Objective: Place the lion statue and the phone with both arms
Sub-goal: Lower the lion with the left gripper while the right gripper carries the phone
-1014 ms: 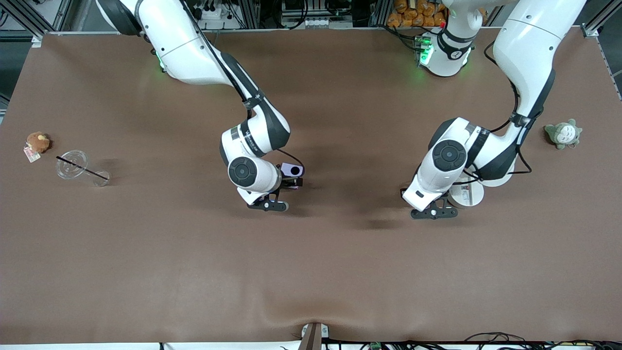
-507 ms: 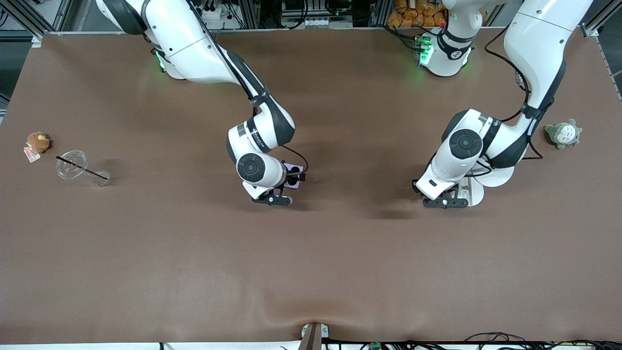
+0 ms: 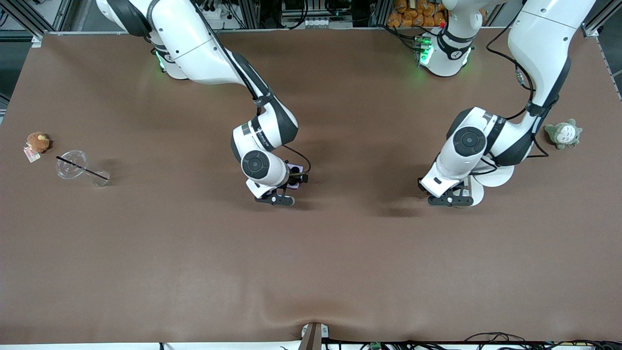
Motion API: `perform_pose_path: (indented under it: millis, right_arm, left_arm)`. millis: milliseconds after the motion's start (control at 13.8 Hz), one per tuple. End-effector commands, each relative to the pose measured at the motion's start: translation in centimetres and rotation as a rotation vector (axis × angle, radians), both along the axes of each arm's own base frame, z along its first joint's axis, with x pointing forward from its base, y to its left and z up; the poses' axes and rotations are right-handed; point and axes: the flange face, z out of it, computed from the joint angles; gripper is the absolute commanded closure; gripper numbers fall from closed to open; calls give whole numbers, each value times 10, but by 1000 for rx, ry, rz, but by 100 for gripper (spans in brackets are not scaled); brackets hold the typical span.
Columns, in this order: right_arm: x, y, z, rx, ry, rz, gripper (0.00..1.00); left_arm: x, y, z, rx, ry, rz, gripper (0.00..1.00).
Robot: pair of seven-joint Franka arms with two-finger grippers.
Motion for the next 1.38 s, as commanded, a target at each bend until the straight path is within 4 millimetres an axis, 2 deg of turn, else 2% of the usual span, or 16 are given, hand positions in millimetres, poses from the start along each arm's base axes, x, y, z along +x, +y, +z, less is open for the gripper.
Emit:
perform_pose_path:
  millis: [0, 72, 145, 217, 290, 362, 435, 507, 652, 870, 1014, 1304]
  right_arm:
    - [4, -1, 2, -13, -23, 1, 76]
    - [8, -5, 6, -10, -26, -4, 88]
    - [11, -7, 9, -6, -29, -9, 90]
    - [16, -11, 11, -3, -32, -17, 90]
    - [23, -17, 17, 2, -39, -32, 90]
    - [29, -26, 23, 3, -32, -40, 90]
    - [37, -40, 37, 0, -3, -34, 90]
    - [45, -58, 48, -12, 18, 8, 98]
    - [63, -96, 74, -85, -13, 79, 99]
    - [78, -166, 106, -101, 53, 85, 99]
    - [87, -232, 116, -63, 88, 142, 97]
    - [107, -311, 114, -47, 62, 163, 97]
  left_arm:
    - [-4, -1, 0, -7, -22, -16, 100]
    - [-4, 0, -4, -14, -23, -11, 100]
    - [-3, 0, -7, -22, -20, -9, 100]
    - [-2, -1, -9, -25, -19, -9, 87]
    - [-1, 0, -11, -26, -16, -6, 47]
    - [-1, -2, -9, -28, -19, -4, 0]
    - [0, -3, -5, -26, -27, -3, 0]
    - [1, -2, -2, -24, -33, -1, 0]
    - [5, -5, 17, -15, -66, 0, 0]
    - [5, -35, 59, 44, -50, 31, 0]
    - [8, -61, 99, 98, -32, 34, 0]
    - [26, -89, 196, 118, -39, 69, 0]
